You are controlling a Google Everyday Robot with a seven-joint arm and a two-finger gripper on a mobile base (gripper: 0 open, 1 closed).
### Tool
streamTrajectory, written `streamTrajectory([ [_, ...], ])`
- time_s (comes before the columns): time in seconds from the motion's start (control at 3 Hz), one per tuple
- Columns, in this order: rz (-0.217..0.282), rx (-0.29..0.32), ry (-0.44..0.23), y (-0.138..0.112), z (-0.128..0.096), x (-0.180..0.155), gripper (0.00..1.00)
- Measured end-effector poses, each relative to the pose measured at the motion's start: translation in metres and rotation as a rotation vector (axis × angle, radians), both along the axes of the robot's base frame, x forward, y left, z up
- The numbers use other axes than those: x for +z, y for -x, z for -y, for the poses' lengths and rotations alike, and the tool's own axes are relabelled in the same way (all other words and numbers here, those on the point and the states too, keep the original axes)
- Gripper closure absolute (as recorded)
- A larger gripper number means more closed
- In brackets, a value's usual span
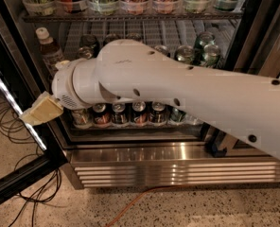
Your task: Pick blue plastic bottle from middle shelf of fridge
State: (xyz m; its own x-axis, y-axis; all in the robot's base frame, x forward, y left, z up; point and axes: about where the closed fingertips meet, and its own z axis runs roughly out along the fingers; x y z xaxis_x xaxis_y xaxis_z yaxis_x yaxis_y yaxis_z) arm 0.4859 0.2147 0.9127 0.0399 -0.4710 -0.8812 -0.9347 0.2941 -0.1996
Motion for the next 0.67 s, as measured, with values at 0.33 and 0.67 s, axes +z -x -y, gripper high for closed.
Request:
streamTrajectory([
  [0.33, 0.027, -0.05, -0.021, -0.007, -0.006, 0.002, 0.23],
  [0.67, 0.05, -0.094, -0.025, -0.018, -0.005, 0.003, 0.27],
])
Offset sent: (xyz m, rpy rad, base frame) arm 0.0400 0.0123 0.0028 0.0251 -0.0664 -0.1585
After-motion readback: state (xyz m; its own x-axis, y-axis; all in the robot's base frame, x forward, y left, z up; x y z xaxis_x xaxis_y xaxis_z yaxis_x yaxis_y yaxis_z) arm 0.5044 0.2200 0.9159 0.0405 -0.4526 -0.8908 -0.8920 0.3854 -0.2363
